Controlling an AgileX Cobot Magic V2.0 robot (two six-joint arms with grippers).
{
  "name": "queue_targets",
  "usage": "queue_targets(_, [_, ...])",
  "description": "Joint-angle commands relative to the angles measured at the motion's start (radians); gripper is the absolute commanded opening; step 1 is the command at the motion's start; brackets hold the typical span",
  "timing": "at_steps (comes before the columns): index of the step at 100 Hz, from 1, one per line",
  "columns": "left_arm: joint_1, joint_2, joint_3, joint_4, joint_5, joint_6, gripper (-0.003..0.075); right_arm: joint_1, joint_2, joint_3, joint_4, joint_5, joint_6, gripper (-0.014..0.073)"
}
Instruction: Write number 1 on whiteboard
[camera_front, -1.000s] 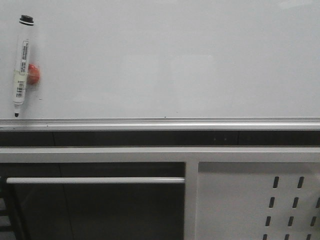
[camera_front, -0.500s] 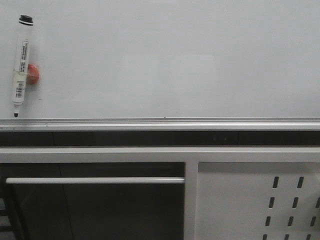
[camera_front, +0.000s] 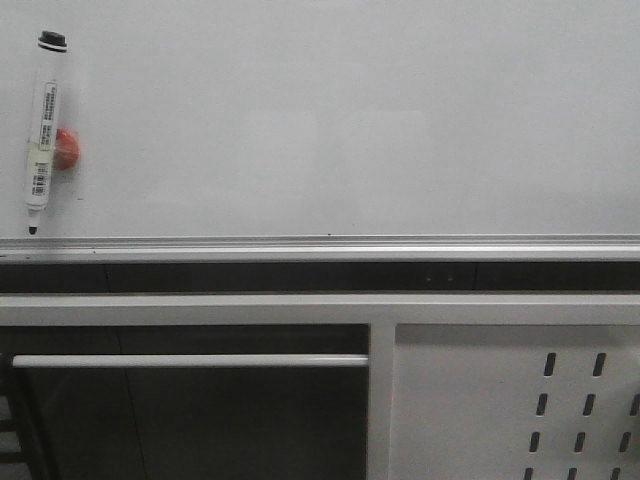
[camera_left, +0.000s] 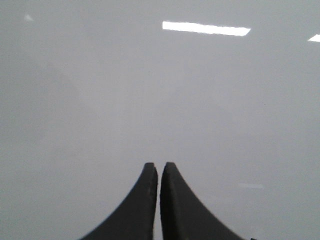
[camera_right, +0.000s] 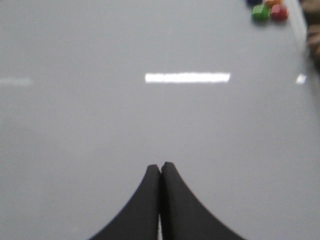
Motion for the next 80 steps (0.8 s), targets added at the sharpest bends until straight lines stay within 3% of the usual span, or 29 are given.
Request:
queue_targets(1, [0.002,-0.026,0.02,-0.015,-0.076,0.0,-0.0018,0.002,-0.017,-0.037,-0.052,0.169,0.205,-0.0061])
queue_targets(8, [0.002,-0.026,0.02,-0.015,-0.076,0.0,-0.0018,0.002,-0.017,-0.046,-0.052,0.183,0.331,-0.0061])
queue_targets(45, [0.002,-0.026,0.018,-0.015,-0.093,-0.001,-0.0018,0.002,-0.017,-0.046,-0.052,0.171,0.331,-0.0061])
queue_targets(58, [0.002,-0.026,-0.032,-0.015,-0.032,-0.065,-0.0018,0.002,-0.013,-0.134,-0.052,0.468,0.365,-0.0061])
queue_targets(70, [0.002,-0.022,-0.163,-0.006,0.24,-0.077,-0.0018,0.002,0.021,-0.278,-0.062,0.723,0.358,-0.0061])
queue_targets(80, [0.002,0.007,-0.28,-0.006,0.454,-0.077,-0.0018,0.002,0.079,-0.403,-0.062,0.925,0.274,-0.0061])
